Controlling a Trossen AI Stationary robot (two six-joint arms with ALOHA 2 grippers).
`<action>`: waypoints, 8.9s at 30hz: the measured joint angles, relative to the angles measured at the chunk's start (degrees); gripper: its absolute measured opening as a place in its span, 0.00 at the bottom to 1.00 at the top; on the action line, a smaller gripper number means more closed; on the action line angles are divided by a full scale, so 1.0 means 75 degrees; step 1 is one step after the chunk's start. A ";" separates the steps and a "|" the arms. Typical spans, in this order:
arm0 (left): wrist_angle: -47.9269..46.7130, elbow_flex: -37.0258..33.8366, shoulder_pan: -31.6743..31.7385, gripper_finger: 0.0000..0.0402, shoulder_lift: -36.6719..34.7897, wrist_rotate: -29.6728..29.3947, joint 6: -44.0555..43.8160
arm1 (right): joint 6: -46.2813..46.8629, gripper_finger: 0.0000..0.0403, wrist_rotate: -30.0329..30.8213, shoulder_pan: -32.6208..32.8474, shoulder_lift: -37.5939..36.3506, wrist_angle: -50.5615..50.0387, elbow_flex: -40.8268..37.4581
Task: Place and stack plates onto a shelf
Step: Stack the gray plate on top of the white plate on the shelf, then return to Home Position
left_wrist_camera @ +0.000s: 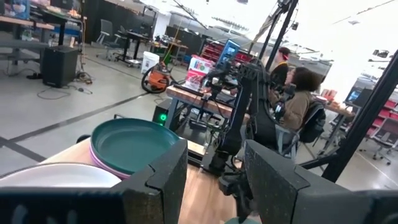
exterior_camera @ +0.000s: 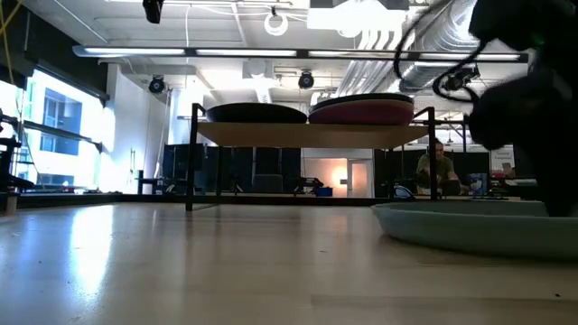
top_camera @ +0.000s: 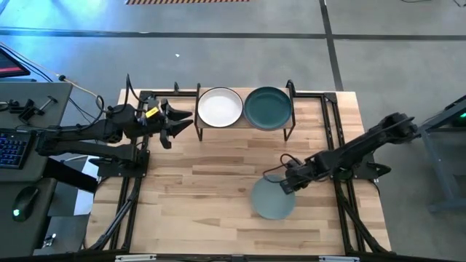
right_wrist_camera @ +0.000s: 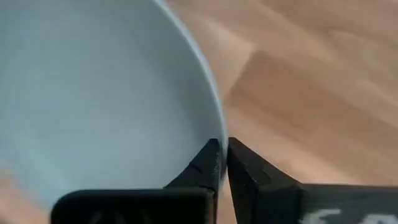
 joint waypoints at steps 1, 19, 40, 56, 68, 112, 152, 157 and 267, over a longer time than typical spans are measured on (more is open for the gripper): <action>0.0006 0.0003 0.0000 0.37 0.0000 0.0003 0.0054 | -0.0061 0.01 -0.0063 0.0000 -0.0233 0.0028 0.0002; 0.0212 0.0009 0.0000 0.37 -0.0050 -0.0020 0.0142 | -0.2986 0.00 -0.0429 -0.1819 -0.1052 -0.1200 0.3348; 0.2464 0.0006 0.0000 0.37 -0.0050 0.0009 0.0474 | -0.8279 0.00 -0.1114 -0.6462 0.4287 -0.3802 1.1299; 0.2468 0.0006 0.0000 0.37 -0.0050 0.0012 0.0472 | -0.8481 0.00 -0.1628 -0.7270 0.5674 -0.4746 1.2376; 0.2468 0.0006 0.0000 0.37 -0.0050 0.0012 0.0475 | -0.8821 0.07 -0.1731 -0.7271 0.5674 -0.4465 1.2377; 0.2373 0.0006 0.0000 0.37 -0.0050 -0.0101 0.0487 | -1.1884 0.55 -0.1634 -0.6204 0.2882 -0.6649 1.2383; 0.0531 -0.0003 -0.0003 0.25 -0.0044 0.0801 0.0277 | -0.9071 0.55 -0.1142 -0.4500 -0.3682 0.2824 0.2617; 0.0456 -0.0003 0.0000 0.16 -0.0044 0.0871 0.0351 | -0.9070 0.55 -0.1142 -0.4500 -0.3527 0.2825 0.2617; -0.0180 -0.5292 -0.0440 0.00 -0.5138 -0.0044 0.0273 | -0.8813 0.00 -0.2077 -0.4318 -0.7186 0.2306 0.0056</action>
